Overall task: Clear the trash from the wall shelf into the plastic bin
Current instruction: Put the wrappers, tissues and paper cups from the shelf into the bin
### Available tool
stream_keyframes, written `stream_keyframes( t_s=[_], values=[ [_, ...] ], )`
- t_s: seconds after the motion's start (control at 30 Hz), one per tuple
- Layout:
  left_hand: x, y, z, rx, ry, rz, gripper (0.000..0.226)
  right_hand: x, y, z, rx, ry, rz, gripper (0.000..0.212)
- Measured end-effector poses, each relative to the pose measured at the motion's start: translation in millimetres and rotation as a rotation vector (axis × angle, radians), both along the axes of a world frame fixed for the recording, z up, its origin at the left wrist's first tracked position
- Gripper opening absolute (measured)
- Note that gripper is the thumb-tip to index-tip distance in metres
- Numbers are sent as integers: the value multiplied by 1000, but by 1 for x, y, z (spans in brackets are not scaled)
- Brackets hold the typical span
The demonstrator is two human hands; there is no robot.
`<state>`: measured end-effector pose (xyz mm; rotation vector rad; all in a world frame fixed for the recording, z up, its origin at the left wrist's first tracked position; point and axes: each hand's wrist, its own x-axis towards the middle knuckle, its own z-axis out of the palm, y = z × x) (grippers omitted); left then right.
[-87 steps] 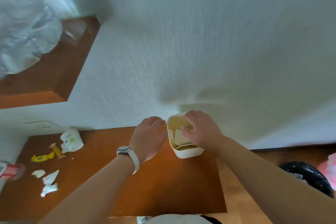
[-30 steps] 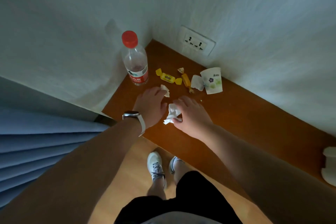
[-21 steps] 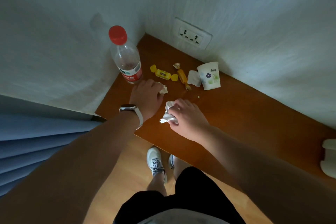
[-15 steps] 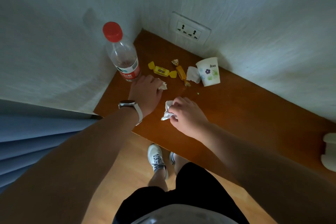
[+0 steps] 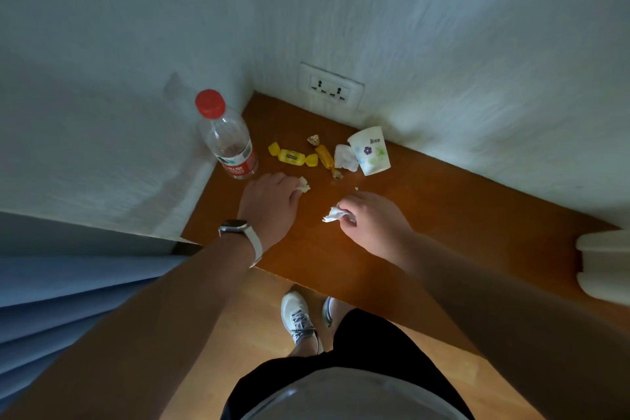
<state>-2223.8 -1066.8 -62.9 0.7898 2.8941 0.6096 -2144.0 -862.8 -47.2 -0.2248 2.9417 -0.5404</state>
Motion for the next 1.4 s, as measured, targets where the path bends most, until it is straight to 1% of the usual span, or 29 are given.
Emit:
stream_keyframes(
  t_s=[0.17,0.37,0.53,0.67,0.87,1.13,1.23,1.33,1.4],
  values=[
    [8,14,17,43,-1,-86,20,22,17,21,8,12,-104,13],
    [20,40,38,106,-27,-223,22,56,42,43,-28,-27,-312,17],
    [37,70,63,222,-40,-260,24,82,72,60,-30,-3,-411,15],
    [49,104,79,236,-54,-314,26,101,103,74,-29,33,-470,11],
    [79,179,98,240,-31,-362,20,145,167,94,-47,80,-566,10],
    [144,306,113,285,-231,-354,7,218,277,116,-112,149,-776,13],
    [166,352,118,297,-269,-352,2,244,315,121,-139,178,-828,10],
    [187,397,122,296,-286,-334,10,264,350,123,-177,204,-837,6],
    [200,425,123,310,-305,-318,10,275,370,123,-192,204,-846,5]
  ],
)
